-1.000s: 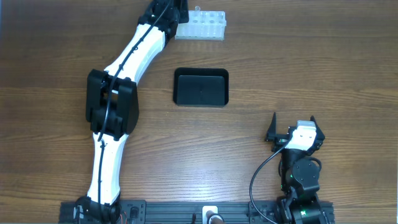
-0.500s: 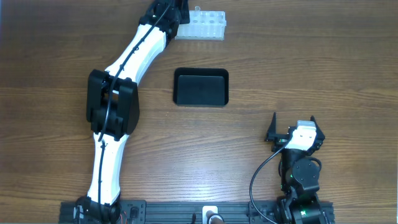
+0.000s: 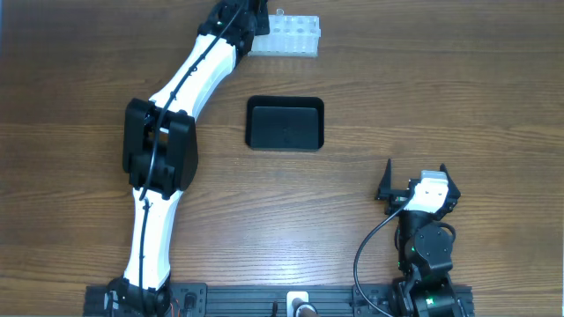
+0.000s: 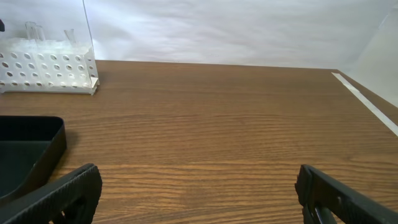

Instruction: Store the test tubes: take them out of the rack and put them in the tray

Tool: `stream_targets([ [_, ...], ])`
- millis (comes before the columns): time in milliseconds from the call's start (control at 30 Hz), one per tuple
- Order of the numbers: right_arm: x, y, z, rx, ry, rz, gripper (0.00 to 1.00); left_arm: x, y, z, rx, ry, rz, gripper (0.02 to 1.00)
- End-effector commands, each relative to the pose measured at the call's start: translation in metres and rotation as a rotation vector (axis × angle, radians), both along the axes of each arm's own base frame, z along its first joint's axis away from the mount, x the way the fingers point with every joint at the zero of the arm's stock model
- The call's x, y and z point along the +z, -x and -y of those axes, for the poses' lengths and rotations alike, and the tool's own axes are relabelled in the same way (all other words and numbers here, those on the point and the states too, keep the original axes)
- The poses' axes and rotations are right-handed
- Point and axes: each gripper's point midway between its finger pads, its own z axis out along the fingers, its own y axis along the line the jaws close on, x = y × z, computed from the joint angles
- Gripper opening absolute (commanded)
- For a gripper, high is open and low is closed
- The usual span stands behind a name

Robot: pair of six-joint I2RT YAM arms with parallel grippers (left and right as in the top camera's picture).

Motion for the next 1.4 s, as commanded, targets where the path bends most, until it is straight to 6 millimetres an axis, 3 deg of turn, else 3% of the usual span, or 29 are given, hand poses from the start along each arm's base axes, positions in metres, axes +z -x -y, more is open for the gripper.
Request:
stream_targets([
  [33,-0.001,0.0007,0.0034,-0.018,-0.005,0.004,0.993,-0.0001,-0.0029,0.006,-0.011,0.023,0.001,0.286],
  [1400,-0.001,0.0007,0.0034,-0.018,-0.005,0.004,0.991,-0.0007,-0.0018,0.0119,-0.034,0.04,-0.005,0.115],
])
